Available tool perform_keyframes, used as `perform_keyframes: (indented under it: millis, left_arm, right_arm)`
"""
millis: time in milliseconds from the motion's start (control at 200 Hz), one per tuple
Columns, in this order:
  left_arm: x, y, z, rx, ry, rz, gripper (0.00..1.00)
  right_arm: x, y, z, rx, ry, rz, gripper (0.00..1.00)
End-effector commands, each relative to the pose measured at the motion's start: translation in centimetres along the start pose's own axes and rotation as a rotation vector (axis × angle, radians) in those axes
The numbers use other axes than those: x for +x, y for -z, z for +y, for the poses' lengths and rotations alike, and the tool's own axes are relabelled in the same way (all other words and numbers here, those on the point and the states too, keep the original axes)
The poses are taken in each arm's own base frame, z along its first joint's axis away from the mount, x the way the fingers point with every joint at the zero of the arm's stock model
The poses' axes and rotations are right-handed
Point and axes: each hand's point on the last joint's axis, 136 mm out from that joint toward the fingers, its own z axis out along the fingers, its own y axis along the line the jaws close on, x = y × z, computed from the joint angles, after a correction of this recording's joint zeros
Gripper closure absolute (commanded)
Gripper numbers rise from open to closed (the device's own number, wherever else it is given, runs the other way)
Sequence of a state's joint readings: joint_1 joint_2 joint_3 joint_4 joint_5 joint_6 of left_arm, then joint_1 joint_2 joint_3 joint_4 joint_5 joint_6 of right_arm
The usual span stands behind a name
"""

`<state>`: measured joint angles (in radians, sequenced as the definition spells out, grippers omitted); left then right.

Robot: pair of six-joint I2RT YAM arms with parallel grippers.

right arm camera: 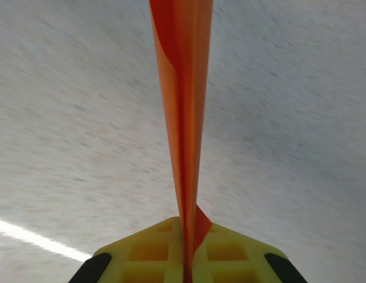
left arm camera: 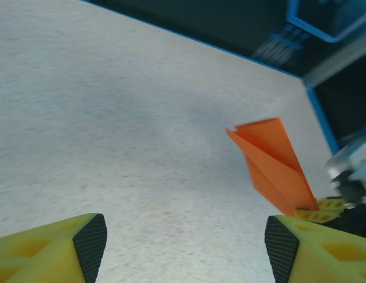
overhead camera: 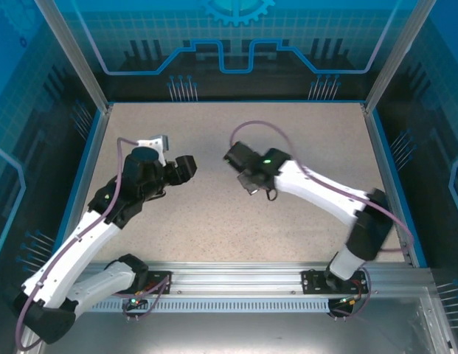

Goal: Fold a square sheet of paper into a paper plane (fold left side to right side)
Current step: Turn over the paper at the center of the table.

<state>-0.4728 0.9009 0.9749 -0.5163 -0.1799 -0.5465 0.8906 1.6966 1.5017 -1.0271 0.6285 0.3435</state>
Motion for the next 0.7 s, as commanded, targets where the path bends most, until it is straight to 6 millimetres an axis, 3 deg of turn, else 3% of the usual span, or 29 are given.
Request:
perform_keyframes:
  millis: [0,190,445,605,695]
  left_arm:
    - [-0.3,0.9,3.6,-0.162,0.035,-0.065,0.24]
    - [0.2,0.3,3.4,-0.161,0.026,-0.027,0.23]
    - [0.5,-0.6,3.0,-0.152,0.018,0.002,0.22]
    - [0.9,-1.0,3.3,-0.162,0.031,0.013,0.23]
    - [1.1,-1.4,3.0,-0.153,0.035,0.028,0.22]
  right_arm:
    - [0.9,0.2,-3.0,0.413,0.217,0.100,0.92]
    - [0.2,-3.8,1.3,0.528,0.400,0.201,0.91]
    - [2.4,-8.4,4.9,0.522,0.479,0.317,0.87]
    - [3.8,-8.8,6.9,0.404,0.466,0.339,0.66]
    - [3.9,-7.6,7.8,0.296,0.427,0.309,0.54]
